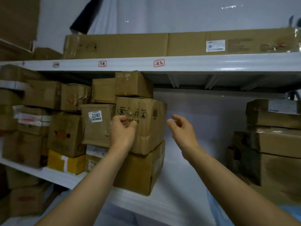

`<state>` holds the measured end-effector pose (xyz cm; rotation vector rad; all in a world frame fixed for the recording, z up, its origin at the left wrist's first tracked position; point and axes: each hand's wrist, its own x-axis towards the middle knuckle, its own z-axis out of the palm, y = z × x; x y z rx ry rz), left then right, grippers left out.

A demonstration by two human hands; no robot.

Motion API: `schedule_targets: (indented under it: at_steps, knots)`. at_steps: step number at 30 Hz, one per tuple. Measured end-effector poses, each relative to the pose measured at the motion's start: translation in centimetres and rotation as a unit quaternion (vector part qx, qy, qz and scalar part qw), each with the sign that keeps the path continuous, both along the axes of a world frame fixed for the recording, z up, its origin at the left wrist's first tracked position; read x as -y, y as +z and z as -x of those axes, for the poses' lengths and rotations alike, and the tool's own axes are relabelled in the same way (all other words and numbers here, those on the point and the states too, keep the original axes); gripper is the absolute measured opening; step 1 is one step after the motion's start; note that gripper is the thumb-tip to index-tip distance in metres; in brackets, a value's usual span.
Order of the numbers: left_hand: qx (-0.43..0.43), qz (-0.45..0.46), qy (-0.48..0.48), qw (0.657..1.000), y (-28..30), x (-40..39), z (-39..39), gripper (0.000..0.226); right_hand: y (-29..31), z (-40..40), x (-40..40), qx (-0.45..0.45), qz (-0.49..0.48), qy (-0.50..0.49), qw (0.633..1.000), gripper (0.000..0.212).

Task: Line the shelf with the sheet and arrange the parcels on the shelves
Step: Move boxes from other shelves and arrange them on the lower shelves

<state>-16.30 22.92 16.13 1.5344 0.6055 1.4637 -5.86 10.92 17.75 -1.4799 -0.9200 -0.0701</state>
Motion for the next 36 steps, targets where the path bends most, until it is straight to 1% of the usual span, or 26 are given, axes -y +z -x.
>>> schedule_targets:
  at_steps: [3, 5, 7, 9, 12, 14, 16, 18, 20, 22, 25, 27, 28, 31, 33, 36]
  knots:
    - [0.004, -0.035, 0.037, 0.999, 2.7, -4.9, 1.3, 0.037, 2.9, 1.6, -4.3, 0.071, -0.015, -0.039, 0.997, 0.052]
    - [-0.005, -0.051, 0.047, 0.998, 4.4, -7.5, 1.8, 0.039, 5.1, 2.5, -6.9, 0.122, -0.026, -0.083, 0.989, 0.057]
    - [-0.013, -0.077, 0.054, 0.995, 5.8, -9.5, 2.1, 0.04, 7.5, 3.5, -9.0, 0.167, -0.031, -0.135, 0.976, 0.067]
    - [-0.023, -0.098, 0.058, 0.993, 7.0, -11.0, 2.0, 0.039, 9.5, 4.7, -10.9, 0.191, -0.021, -0.197, 0.961, 0.082]
    - [-0.055, -0.108, 0.061, 0.991, 8.1, -12.6, 1.6, 0.037, 11.3, 6.3, -13.5, 0.169, 0.02, -0.29, 0.942, 0.108]
    - [-0.082, -0.109, 0.061, 0.989, 8.3, -13.2, 1.3, 0.036, 11.7, 7.1, -15.1, 0.132, 0.048, -0.307, 0.941, 0.126]
    - [-0.109, -0.139, 0.054, 0.983, 8.2, -13.5, 1.2, 0.037, 11.5, 7.4, -16.3, 0.11, 0.067, -0.321, 0.938, 0.137]
    - [-0.121, -0.177, 0.051, 0.975, 8.1, -13.6, 1.2, 0.037, 11.2, 7.3, -16.9, 0.111, 0.07, -0.35, 0.928, 0.143]
    - [-0.115, -0.196, 0.051, 0.973, 8.2, -13.6, 1.2, 0.038, 11.0, 7.2, -17.2, 0.123, 0.068, -0.382, 0.913, 0.146]
    - [-0.086, -0.193, 0.056, 0.976, 8.4, -14.0, 1.2, 0.035, 10.9, 7.0, -17.3, 0.15, 0.073, -0.407, 0.898, 0.144]
    - [-0.024, -0.163, 0.095, 0.982, 9.0, -14.9, 1.1, 0.031, 10.8, 6.1, -16.6, 0.182, 0.079, -0.432, 0.88, 0.134]
    - [-0.021, -0.141, 0.099, 0.985, 9.7, -15.3, 1.2, 0.041, 10.7, 5.3, -15.9, 0.167, 0.075, -0.439, 0.88, 0.133]
    - [-0.033, -0.132, 0.095, 0.986, 10.1, -15.4, 1.2, 0.051, 10.8, 5.0, -15.6, 0.156, 0.074, -0.436, 0.883, 0.134]
    - [-0.099, -0.109, 0.089, 0.985, 11.1, -15.4, 0.4, 0.095, 11.0, 4.6, -15.3, 0.146, 0.088, -0.417, 0.893, 0.144]
    - [-0.137, -0.103, 0.104, 0.98, 11.7, -15.3, -0.4, 0.116, 11.1, 4.7, -15.5, 0.146, 0.089, -0.411, 0.896, 0.146]
    - [-0.189, -0.099, 0.131, 0.968, 12.1, -15.4, -1.0, 0.127, 11.0, 4.8, -15.7, 0.154, 0.074, -0.409, 0.897, 0.142]
